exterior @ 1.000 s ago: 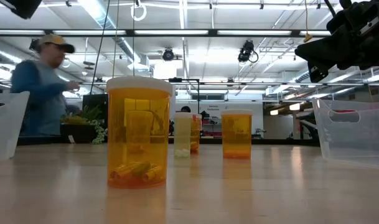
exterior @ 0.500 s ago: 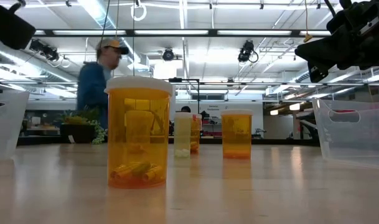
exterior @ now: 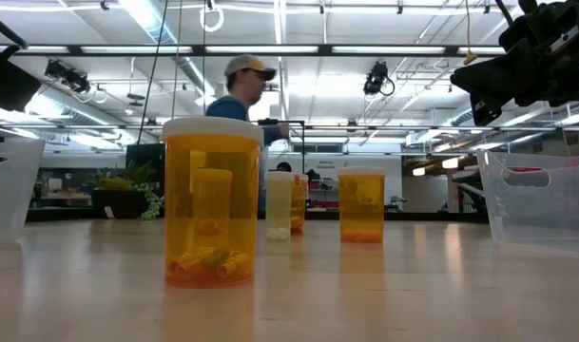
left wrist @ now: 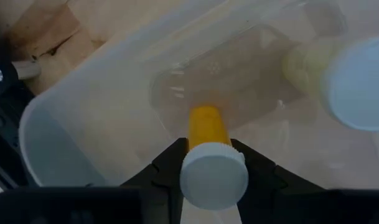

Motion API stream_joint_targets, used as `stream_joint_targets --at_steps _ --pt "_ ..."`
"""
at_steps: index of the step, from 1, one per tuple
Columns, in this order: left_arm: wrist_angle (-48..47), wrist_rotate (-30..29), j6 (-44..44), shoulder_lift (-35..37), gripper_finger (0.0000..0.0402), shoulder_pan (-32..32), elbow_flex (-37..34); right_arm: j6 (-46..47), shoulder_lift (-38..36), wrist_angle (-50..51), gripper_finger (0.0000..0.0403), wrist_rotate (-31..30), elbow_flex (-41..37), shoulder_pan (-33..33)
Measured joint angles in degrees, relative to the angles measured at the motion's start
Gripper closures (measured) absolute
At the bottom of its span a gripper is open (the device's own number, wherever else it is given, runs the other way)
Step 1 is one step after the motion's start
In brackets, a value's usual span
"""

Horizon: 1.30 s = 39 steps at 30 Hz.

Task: Pick and place medicine bottles into bin by pill shape (circle, oval)
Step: Put the small orange pill bottle into the left transparent bin, then put the small yellow pill bottle into the left transparent bin

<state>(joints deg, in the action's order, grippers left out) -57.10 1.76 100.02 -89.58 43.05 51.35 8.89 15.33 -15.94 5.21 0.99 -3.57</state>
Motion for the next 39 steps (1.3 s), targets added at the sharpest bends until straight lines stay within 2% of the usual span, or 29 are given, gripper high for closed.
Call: stream_joint_targets --at_steps 4,12,19,25,36,39 --pt "-0.2 0.1 1.3 0.1 0.0269 0.0 -0.1 0.0 0.0 0.0 0.0356 0.0 0.0 0.0" --pt "0.2 0.2 1.5 0.0 0.0211 0.0 -0.2 0.0 0.0 0.0 0.0356 0.0 0.0 0.0" --pt "-0.1 2.5 1.4 0.0 0.0178 -0.1 0.9 0.0 0.0 0.0 0.0356 0.0 0.0 0.0" --pt "-3.2 2.6 1.3 0.0 0.0174 -0.1 4.3 0.0 0.0 0.0 0.0356 0.0 0.0 0.0" --pt "-16.8 2.5 1.4 0.0 0.0173 -0.6 15.1 0.0 0.0 0.0 0.0356 0.0 0.0 0.0" --pt "-17.6 1.9 1.4 0.0 0.0174 -1.2 17.1 0.0 0.0 0.0 0.0356 0.0 0.0 0.0"
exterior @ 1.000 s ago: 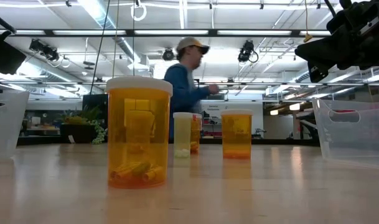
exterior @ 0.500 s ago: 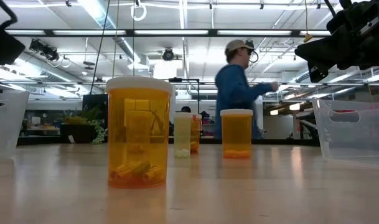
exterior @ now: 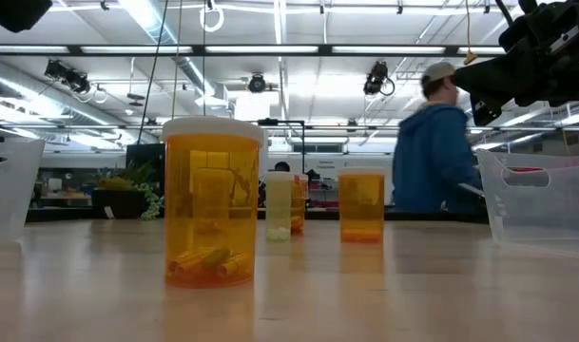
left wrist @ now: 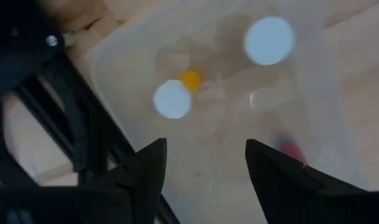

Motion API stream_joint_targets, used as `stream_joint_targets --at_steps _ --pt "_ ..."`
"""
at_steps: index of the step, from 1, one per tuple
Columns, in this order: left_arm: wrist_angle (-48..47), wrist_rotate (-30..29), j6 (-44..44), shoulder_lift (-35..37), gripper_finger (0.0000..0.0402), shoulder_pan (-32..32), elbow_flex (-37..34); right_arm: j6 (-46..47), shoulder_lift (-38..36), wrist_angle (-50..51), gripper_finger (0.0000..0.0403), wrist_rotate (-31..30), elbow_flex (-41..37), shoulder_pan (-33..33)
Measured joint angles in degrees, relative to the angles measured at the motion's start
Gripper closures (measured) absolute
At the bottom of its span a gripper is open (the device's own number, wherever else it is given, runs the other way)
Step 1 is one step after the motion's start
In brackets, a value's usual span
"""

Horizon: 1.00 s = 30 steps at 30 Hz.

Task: Pick and place medicine bottles into bin by pill shape (circle, oval)
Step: Put the small yellow pill bottle into the left transparent bin

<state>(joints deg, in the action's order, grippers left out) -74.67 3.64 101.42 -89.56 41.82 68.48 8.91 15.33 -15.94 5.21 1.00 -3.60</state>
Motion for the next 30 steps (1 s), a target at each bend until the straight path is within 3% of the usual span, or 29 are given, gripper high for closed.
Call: stream_joint_targets --at_steps 21,30 --pt "20.5 -10.6 -15.6 -0.3 0.0196 -12.0 0.9 0.0 0.0 0.0 0.0356 0.0 0.0 0.0" --pt "34.8 -12.0 -26.4 -6.4 0.0206 -17.9 0.9 0.0 0.0 0.0 0.0356 0.0 0.0 0.0"
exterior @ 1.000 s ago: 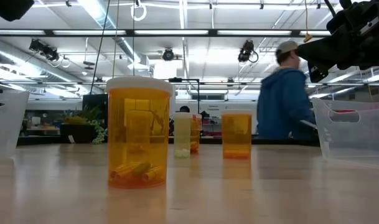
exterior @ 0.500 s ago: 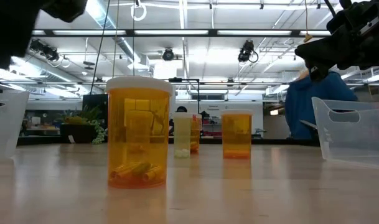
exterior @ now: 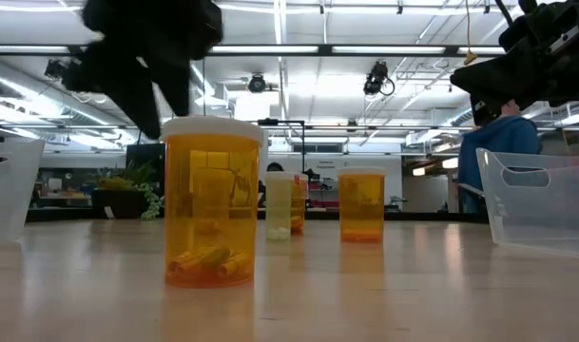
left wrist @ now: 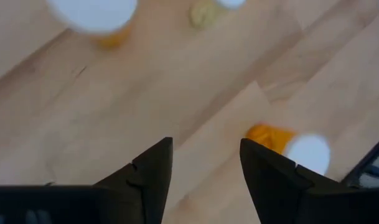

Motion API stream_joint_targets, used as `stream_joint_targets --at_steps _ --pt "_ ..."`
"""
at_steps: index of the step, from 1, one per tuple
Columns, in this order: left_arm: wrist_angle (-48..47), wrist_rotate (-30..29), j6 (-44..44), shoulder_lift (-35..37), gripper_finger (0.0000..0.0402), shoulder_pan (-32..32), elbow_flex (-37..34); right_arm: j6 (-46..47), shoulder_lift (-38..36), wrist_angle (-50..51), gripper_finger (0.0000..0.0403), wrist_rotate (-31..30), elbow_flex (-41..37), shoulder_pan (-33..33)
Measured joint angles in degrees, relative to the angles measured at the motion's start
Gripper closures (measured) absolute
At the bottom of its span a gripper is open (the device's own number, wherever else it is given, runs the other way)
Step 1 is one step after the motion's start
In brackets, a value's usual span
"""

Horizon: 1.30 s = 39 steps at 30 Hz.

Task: Pick and place medicine bottles into bin by pill shape (circle, oval)
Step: Put the small yellow pill bottle into the left transparent bin

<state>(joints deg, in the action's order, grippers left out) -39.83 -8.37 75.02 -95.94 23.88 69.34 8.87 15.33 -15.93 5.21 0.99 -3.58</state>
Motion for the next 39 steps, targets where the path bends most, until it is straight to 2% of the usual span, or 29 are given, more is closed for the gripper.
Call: stream_joint_targets --at_steps 5,13,18,27,33,39 --pt "5.2 1.0 -3.8 -2.8 0.0209 -2.4 0.0 0.0 0.0 0.0 0.0356 0.0 0.0 0.0" --pt "6.8 1.5 -7.8 -3.7 0.021 -4.3 0.0 0.0 0.0 0.0 0.0356 0.0 0.0 0.0" --pt "8.5 -0.3 -10.0 -4.6 0.021 -4.5 2.3 0.0 0.0 0.0 0.0356 0.0 0.0 0.0" --pt "-0.1 -0.8 -17.0 -14.2 0.0209 -5.8 17.6 0.0 0.0 0.1 0.0356 0.0 0.0 0.0" --pt "-15.3 0.7 -18.9 -20.5 0.0209 -6.9 28.2 0.0 0.3 0.2 0.0356 0.0 0.0 0.0" --pt "-18.4 1.1 -16.9 -22.8 0.0209 -7.2 30.8 0.0 0.6 0.2 0.0356 0.0 0.0 0.0"
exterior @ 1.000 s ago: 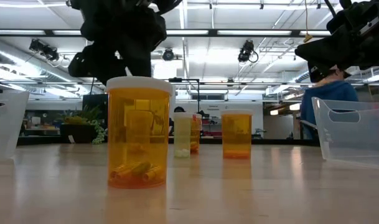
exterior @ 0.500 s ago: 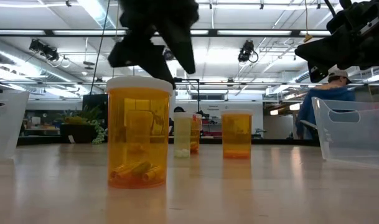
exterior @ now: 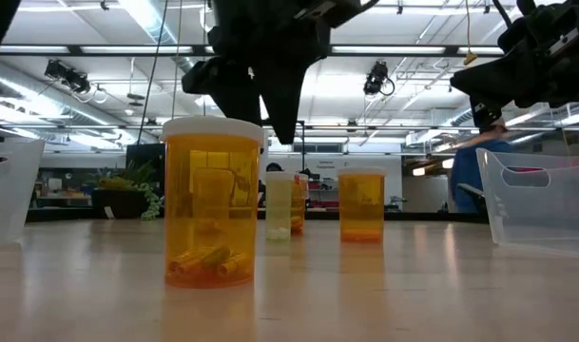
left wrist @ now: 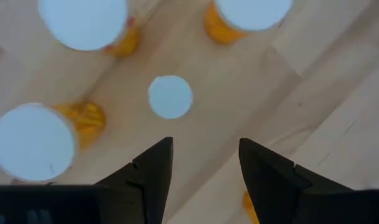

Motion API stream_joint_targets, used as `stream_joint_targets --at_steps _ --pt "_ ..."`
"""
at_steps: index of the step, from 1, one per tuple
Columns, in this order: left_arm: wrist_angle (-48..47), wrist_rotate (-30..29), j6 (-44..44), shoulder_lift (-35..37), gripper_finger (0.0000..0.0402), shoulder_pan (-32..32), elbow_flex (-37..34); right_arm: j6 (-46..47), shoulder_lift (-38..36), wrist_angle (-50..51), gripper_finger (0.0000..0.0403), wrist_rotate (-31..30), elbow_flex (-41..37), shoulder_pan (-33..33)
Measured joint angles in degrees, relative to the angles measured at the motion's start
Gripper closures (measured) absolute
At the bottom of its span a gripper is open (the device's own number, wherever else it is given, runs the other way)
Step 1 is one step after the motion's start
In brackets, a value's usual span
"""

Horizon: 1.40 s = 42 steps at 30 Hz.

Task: Pick and place medicine bottles into bin by pill shape (circle, oval)
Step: Put the small yellow pill bottle into the left transparent bin

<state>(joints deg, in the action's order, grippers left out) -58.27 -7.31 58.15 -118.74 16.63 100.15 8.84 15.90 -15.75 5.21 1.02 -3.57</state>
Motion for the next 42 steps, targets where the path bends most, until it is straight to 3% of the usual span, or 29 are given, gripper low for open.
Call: stream_joint_targets --at_steps 6,16,22,30,42 --pt "-0.4 0.0 0.6 -0.3 0.0198 -0.9 -1.2 0.0 0.0 0.2 0.0356 0.0 0.0 0.0" --pt "-1.1 0.2 -0.6 -3.0 0.0142 -1.6 -1.2 0.0 0.0 0.4 0.0356 0.0 0.0 0.0" --pt "1.7 -0.1 -1.6 -4.3 0.0134 -2.3 -1.2 0.0 0.4 1.3 0.0356 0.0 0.0 0.0" --pt "4.1 -0.2 -2.2 -5.9 0.0157 -3.0 -1.2 0.0 0.9 2.0 0.0356 0.0 0.0 0.0" --pt "4.9 -0.6 -3.3 -6.3 0.0225 -3.4 -1.2 0.0 1.8 2.9 0.0356 0.0 0.0 0.0"
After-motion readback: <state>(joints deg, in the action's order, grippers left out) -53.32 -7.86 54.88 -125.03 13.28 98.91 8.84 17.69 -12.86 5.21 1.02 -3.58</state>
